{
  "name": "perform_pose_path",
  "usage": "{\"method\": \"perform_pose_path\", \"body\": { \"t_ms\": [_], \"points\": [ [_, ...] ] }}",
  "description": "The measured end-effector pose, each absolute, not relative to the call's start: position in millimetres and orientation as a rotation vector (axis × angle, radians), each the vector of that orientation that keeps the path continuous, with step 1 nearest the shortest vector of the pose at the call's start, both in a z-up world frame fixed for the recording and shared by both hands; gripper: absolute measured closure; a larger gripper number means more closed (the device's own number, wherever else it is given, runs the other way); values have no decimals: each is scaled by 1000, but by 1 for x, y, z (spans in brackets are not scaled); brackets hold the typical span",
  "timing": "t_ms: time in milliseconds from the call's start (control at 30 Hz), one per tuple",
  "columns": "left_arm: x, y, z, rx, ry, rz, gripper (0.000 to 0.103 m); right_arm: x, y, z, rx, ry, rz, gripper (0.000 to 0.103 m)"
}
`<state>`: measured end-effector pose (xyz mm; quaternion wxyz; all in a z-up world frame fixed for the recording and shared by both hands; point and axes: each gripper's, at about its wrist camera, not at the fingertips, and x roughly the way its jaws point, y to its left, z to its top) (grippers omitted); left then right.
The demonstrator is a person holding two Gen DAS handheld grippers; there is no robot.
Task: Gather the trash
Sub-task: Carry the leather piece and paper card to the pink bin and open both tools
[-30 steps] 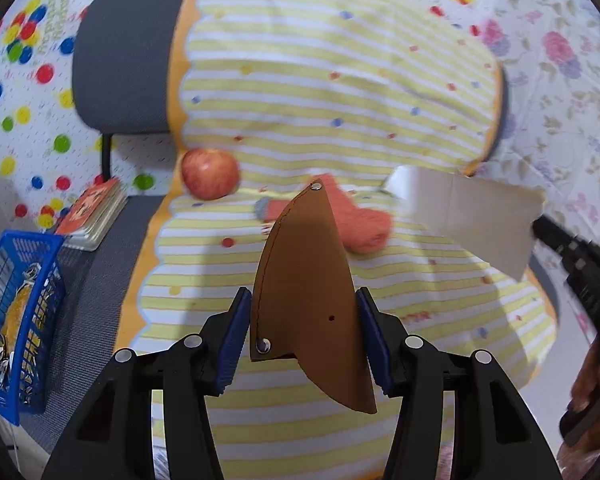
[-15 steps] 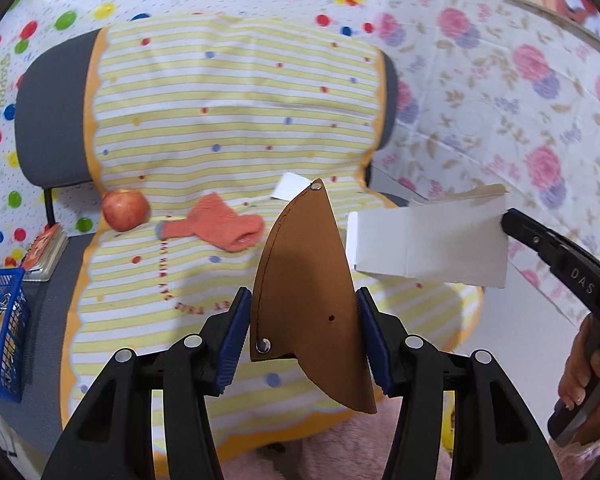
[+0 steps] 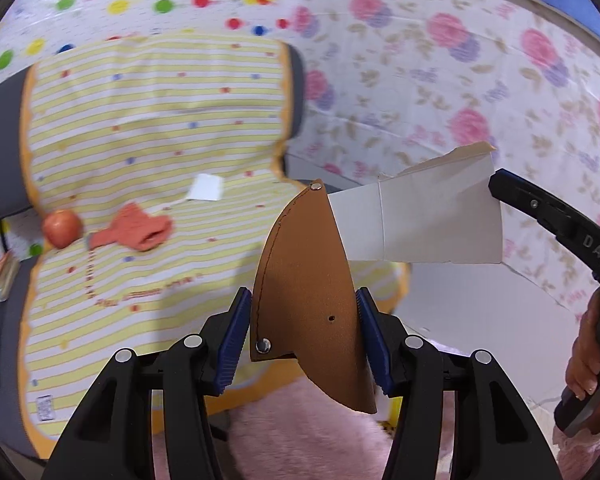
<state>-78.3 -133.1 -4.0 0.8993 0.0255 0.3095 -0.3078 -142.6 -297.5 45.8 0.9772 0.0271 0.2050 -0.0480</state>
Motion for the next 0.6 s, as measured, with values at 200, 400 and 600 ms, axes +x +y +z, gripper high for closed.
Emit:
{"method": "perform_pose_path", "body": {
  "t_ms": [200,400,600],
  "points": [
    [-103,-174,-16,108,638,-754,50,-190,-321,35,63,453,-237,101],
    [-133,-221,-41,181,651,-880,50,-231,-341,9,97,526,-361,101],
    [-155,-259,-61,258,664,-965,49,-256,-357,-16,102,612,-458,101]
  ]
}}
